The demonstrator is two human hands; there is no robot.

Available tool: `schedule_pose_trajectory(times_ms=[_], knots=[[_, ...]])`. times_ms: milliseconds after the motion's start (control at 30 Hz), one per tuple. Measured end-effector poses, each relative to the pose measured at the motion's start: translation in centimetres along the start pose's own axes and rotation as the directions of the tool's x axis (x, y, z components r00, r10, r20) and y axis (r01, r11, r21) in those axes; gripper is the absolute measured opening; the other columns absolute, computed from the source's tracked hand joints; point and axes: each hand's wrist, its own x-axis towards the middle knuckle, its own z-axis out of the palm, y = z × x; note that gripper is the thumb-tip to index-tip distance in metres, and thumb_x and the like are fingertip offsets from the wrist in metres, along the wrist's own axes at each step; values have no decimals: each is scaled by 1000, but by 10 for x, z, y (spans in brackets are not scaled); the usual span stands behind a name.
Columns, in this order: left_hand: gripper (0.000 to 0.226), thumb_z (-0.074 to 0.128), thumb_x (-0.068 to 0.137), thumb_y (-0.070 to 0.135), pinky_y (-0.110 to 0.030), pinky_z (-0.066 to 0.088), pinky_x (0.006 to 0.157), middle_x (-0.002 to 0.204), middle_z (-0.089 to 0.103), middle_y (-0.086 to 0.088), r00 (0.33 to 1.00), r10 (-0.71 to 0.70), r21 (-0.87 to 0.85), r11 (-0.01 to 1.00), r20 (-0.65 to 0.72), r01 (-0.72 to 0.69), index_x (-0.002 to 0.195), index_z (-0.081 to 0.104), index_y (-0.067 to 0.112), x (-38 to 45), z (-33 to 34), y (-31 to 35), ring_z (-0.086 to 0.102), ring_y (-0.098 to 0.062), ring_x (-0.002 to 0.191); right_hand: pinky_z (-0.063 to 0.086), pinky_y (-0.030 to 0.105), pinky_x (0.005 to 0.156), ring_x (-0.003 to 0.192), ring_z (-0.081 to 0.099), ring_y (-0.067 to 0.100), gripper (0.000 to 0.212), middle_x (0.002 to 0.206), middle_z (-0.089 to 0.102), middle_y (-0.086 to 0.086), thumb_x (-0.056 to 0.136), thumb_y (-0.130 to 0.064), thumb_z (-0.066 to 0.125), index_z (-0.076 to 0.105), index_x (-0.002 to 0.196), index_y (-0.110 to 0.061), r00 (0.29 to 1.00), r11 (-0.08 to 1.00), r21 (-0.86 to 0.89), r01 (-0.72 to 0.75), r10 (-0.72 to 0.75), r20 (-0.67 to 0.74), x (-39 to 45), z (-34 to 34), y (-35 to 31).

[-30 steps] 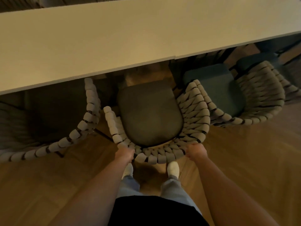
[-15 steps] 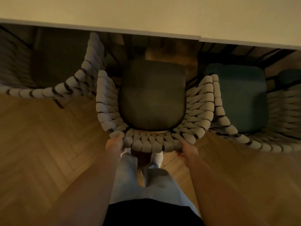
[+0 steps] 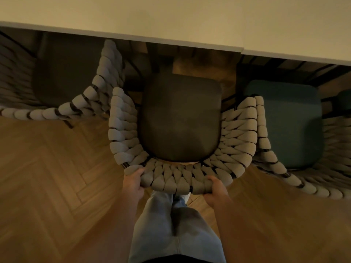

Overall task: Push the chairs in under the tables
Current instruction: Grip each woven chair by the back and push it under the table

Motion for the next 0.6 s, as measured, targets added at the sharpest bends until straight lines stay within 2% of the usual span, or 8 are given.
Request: schedule_pose_trajectory(times_ms=[167,300,400,467,600], knots=[[58,68,89,-5,-41,57,60,131,62,-18,1000,10,-84,996,1,-10,141,54,17,-6,4,14,65,-32,106,57,51,87,110,64,40,57,126,62,23,89,1,65,48,143,-6,999,1000,9,13,-12,-32,-10,16,-2],[60,62,92,-8,-43,55,66,128,59,-16,998,45,-125,991,52,-38,144,50,18,-10,18,33,63,-29,99,56,52,94,110,64,39,62,125,61,22,86,5,65,46,143,-8,999,997,54,50,-49,-20,-16,34,-14],[61,65,92,-4,-44,57,70,132,58,-15,997,36,-128,991,65,-27,145,48,21,-12,24,47,62,-31,107,58,50,84,111,63,38,57,127,59,20,88,5,63,47,140,-8,998,994,78,71,-70,-5,-24,47,-24],[64,67,90,-3,-45,60,71,135,57,-16,997,36,-127,992,71,-27,145,48,23,-11,27,56,62,-32,112,57,49,82,112,62,38,51,126,58,19,89,5,62,49,137,-8,996,992,92,90,-90,-2,-28,56,-31],[66,64,91,-6,-62,52,98,130,56,-15,993,55,-142,989,108,-39,145,44,25,-14,36,62,60,-36,115,52,53,100,116,59,37,27,114,57,15,91,5,62,53,112,-9,996,993,84,86,-86,-5,-32,64,-41]])
